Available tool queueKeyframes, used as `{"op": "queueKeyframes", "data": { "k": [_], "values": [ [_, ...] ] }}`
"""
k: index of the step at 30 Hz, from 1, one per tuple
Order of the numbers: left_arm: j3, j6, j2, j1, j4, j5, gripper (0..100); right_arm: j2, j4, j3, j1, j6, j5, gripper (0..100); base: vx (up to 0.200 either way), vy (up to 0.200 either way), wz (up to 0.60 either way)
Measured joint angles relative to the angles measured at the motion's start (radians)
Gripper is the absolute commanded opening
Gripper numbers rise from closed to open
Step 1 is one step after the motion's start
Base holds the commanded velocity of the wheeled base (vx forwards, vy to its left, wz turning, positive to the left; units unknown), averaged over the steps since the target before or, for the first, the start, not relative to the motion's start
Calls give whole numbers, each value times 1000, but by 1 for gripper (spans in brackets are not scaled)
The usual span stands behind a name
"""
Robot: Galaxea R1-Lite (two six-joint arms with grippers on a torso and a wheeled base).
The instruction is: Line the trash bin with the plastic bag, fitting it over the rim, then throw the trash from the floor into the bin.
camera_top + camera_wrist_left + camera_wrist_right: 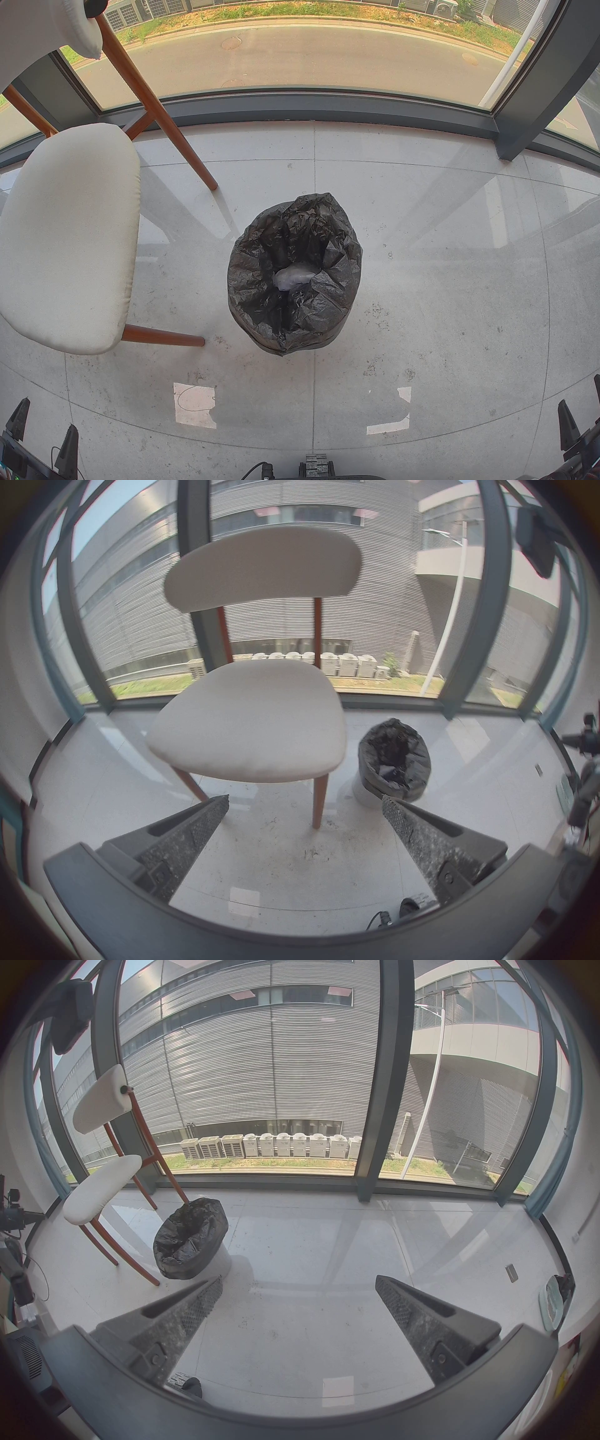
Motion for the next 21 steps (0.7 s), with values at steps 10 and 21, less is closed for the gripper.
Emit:
{"op": "queueKeyframes", "data": {
  "k": [10, 21],
  "values": [
    [0, -62, -13, 27, 10, 12, 100, -26, 4, 0, -3, 9, 7, 100, 0, 0, 0],
    [0, -43, -14, 30, 11, 11, 100, -27, 6, 0, -4, 8, 5, 100, 0, 0, 0]
  ]
}}
